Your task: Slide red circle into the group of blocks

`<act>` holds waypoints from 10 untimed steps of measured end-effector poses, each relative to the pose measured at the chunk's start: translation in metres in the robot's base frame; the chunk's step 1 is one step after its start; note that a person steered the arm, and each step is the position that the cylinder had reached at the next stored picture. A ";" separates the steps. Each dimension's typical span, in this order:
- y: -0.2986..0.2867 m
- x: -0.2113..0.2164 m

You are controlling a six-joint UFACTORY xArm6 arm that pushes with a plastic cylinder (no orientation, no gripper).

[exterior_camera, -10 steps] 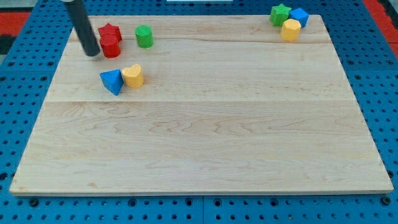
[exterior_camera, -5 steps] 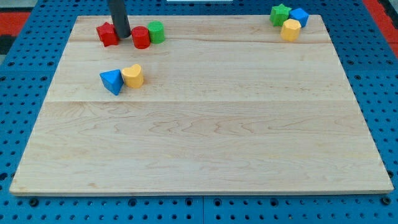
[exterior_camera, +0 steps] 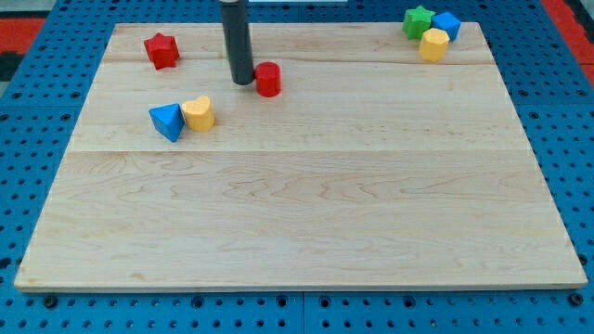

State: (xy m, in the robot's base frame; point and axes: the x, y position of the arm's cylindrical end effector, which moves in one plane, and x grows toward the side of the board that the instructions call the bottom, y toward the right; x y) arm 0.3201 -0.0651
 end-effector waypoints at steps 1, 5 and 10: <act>0.011 0.018; 0.082 -0.001; 0.160 -0.021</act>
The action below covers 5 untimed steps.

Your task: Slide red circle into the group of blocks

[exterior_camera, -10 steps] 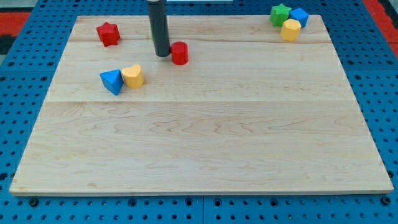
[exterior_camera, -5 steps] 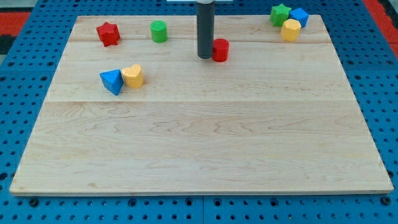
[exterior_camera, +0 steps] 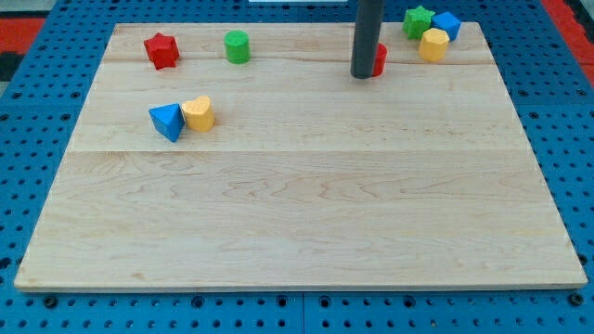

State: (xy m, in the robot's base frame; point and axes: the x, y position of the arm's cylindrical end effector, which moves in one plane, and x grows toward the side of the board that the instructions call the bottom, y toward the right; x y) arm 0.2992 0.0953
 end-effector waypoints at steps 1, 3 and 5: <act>0.001 -0.014; -0.024 -0.037; -0.023 -0.041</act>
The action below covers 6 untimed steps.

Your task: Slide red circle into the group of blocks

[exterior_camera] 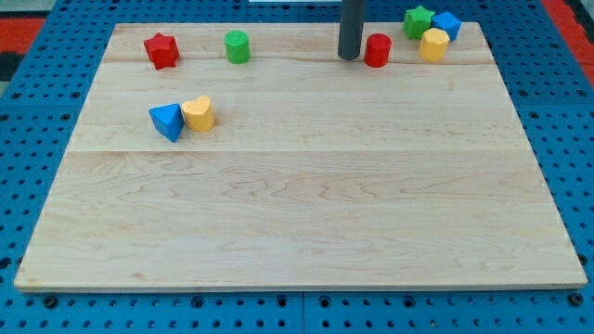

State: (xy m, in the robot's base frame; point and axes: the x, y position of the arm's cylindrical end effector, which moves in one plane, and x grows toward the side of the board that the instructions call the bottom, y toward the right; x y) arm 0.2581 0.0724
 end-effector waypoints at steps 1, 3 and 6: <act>0.002 -0.008; 0.024 0.033; 0.025 0.016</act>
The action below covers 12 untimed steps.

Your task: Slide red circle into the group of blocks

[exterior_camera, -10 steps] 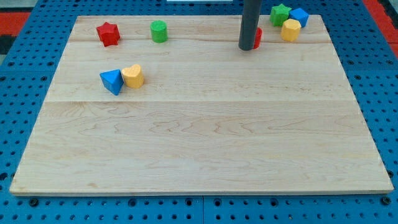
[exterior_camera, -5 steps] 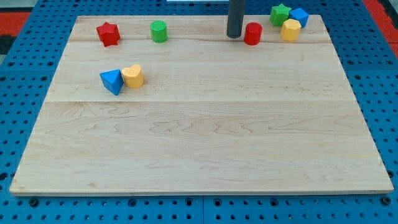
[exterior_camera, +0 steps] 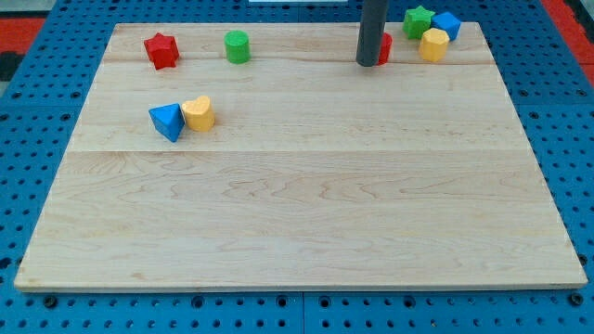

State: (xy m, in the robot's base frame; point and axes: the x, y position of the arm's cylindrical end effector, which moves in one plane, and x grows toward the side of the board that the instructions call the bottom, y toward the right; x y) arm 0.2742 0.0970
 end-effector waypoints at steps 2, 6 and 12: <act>-0.006 -0.013; -0.010 -0.057; 0.036 -0.042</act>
